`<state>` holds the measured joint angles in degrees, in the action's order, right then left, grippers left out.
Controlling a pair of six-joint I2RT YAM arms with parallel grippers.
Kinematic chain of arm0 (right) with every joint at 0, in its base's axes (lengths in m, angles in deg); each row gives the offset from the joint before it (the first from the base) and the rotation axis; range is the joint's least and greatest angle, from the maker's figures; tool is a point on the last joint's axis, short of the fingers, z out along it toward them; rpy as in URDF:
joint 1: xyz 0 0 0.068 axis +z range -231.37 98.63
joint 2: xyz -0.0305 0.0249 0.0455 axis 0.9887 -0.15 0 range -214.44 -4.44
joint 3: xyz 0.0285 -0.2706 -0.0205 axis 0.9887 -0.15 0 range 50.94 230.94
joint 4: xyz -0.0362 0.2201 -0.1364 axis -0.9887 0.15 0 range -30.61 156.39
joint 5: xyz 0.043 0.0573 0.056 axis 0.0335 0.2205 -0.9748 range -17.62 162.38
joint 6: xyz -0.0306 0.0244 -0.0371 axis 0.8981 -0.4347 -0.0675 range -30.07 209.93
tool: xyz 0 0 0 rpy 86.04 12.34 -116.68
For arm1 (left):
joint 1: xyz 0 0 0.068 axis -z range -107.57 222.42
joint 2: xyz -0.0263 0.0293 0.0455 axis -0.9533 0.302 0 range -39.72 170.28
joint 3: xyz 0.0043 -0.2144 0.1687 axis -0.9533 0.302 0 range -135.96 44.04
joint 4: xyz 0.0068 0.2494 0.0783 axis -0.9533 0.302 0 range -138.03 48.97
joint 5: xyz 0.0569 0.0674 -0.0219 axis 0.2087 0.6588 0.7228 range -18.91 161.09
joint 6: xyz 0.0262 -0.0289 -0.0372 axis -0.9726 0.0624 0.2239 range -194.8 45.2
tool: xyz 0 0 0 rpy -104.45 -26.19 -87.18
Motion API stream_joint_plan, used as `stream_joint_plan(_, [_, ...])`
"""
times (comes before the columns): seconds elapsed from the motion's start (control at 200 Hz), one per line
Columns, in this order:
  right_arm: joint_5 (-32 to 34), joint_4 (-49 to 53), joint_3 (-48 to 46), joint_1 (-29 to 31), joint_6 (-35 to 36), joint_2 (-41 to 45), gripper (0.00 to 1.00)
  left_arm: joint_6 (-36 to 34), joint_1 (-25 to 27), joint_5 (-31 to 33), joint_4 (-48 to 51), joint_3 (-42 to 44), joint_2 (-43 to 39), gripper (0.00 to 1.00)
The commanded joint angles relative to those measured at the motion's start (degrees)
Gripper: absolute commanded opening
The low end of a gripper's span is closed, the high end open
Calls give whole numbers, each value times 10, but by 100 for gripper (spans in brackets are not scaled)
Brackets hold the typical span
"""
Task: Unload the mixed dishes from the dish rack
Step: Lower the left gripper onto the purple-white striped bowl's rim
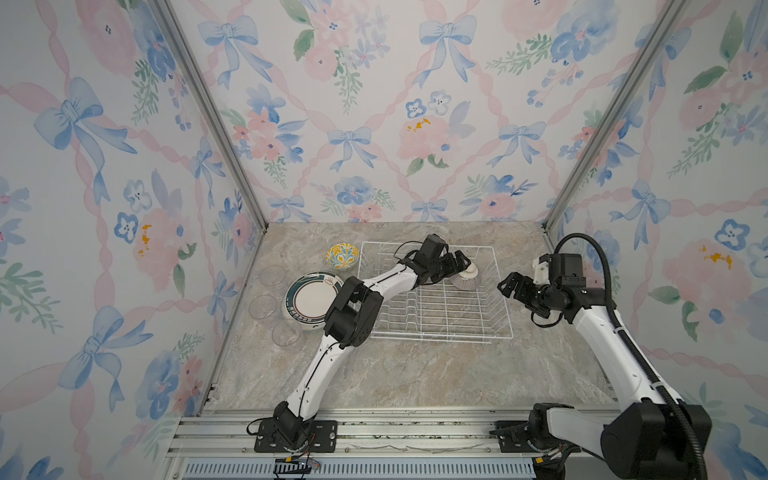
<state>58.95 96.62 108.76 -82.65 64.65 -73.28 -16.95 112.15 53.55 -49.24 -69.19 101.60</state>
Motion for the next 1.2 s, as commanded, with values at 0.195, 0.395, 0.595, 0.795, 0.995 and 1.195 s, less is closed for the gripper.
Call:
stream_joint_plan(0.195, [18,14,10,5,17,1,97,16,-4,-32,-10,9,11,98])
stream_joint_plan(0.395, [20,15,12,5,18,3,97,-14,-5,-38,34,2,15,98])
stream_joint_plan(0.595, [21,18,12,5,20,4,97,-47,-2,-13,70,-13,15,98])
stream_joint_plan(0.795, [24,17,14,5,23,3,97,-67,1,2,93,-23,17,98])
stream_joint_plan(0.995, [26,16,11,4,23,1,97,-67,0,-3,95,-30,30,98])
stream_joint_plan(1.195, [26,19,14,3,27,0,97,-37,1,-56,94,-91,79,98])
